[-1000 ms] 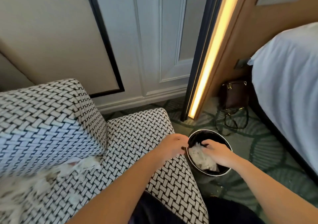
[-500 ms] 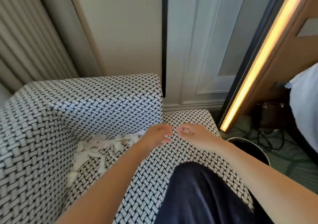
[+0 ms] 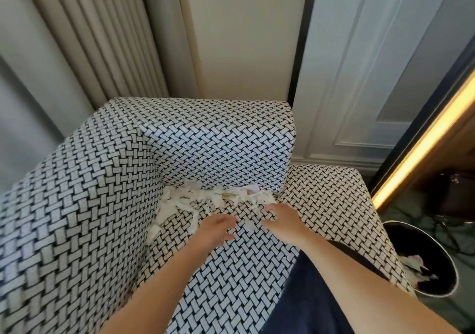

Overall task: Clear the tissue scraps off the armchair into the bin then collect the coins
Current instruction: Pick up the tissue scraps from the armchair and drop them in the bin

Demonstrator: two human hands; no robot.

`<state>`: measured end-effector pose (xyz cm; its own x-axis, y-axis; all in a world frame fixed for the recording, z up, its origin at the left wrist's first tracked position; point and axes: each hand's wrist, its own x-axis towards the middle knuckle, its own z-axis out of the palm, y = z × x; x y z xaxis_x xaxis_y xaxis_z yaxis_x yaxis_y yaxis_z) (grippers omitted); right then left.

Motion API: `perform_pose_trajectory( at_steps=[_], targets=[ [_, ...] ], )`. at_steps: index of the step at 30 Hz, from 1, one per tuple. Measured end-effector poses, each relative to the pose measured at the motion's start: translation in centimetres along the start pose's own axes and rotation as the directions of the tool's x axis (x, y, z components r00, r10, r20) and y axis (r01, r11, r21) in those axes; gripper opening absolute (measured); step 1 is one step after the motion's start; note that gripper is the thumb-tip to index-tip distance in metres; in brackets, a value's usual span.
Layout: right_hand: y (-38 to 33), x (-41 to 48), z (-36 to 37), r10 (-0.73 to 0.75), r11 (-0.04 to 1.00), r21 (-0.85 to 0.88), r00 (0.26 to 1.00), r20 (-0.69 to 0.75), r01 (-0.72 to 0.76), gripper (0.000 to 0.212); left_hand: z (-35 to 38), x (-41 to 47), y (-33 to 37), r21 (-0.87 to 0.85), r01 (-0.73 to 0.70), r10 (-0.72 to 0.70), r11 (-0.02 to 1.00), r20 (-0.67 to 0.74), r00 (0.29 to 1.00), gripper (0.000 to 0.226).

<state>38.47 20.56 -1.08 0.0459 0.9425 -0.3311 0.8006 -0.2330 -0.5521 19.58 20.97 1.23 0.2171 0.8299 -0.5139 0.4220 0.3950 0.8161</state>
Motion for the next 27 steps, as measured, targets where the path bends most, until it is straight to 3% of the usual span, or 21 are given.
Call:
perform_pose_trajectory(
  at_steps=[12,18,22,27],
  targets=[
    [1.8,3.9,2.7,0.096,0.977,-0.198,0.992,0.079,-0.078,0.056,2.1,3.0,-1.7,0.063,0.033,-0.033,0.997,0.007,0.999,0.023],
    [2.0,5.0,3.2,0.096,0.976,-0.204,0.991,0.095,-0.075,0.064,2.5,4.5,-2.7,0.096,0.001,-0.006,0.995,0.047,0.999,0.025],
    [1.7,5.1,3.4,0.084,0.979,-0.190,0.994,0.073,-0.069,0.073,3.4,5.5,-3.4,0.246,-0.093,0.066,0.965,0.113,0.991,0.037],
    [1.3,4.5,3.1,-0.002,0.996,-0.084,0.999,-0.052,-0.002,0.059,4.9,6.0,-3.9,0.514,-0.171,0.095,0.840,0.171,0.981,0.048]
  ],
)
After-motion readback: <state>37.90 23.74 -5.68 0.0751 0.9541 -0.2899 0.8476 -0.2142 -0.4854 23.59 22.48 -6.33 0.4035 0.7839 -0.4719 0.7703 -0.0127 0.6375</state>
